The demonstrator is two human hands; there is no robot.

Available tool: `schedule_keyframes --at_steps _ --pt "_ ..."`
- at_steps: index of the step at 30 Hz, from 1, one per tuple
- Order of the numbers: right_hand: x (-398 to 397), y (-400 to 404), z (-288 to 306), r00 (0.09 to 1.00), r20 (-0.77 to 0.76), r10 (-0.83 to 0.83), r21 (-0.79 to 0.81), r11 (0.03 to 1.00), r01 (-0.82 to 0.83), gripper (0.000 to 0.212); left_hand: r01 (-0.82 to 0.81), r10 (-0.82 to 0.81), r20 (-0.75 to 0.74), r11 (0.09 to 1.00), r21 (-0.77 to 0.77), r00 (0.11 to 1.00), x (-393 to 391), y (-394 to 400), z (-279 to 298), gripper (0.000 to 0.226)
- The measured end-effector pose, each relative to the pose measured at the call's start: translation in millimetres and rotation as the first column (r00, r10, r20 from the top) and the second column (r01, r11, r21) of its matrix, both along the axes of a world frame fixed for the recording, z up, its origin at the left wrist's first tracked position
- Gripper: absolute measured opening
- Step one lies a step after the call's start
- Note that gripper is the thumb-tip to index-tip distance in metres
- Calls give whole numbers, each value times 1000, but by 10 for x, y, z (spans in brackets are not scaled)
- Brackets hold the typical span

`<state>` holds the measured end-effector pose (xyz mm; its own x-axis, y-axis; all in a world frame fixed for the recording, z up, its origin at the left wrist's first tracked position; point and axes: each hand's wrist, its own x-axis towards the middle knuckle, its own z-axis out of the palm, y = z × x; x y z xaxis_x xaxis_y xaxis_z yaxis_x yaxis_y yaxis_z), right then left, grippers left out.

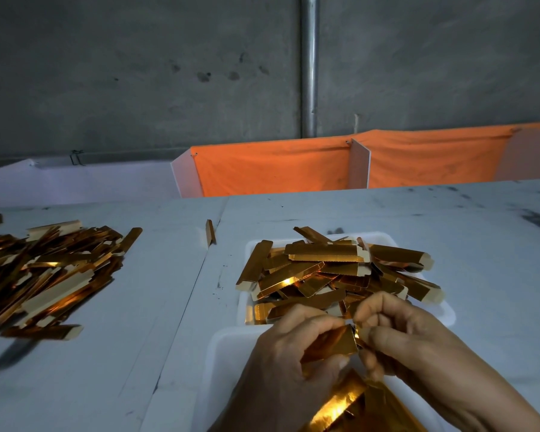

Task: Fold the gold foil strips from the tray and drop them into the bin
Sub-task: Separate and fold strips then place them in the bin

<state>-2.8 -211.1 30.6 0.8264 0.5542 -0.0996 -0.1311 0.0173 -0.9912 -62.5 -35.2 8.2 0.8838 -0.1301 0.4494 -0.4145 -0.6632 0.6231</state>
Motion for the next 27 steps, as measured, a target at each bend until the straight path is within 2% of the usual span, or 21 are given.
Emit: schedule_keyframes --at_steps 13,18,23,27 --pt "-46 37 12 998 52 -45 -101 994 50 10 8 -10 27 998 56 1000 5 32 -3 42" --pt "-51 48 25 996 93 -7 -128 992 19 10 -10 7 38 997 81 999 12 41 -25 49" --pt "-14 13 26 997 64 49 -120 992 -41 9 11 -16 47 995 98 999 10 22 -18 46" --pt "1 -3 22 997 -23 73 -64 995 -74 13 5 -9 46 997 80 999 3 20 -18 44"
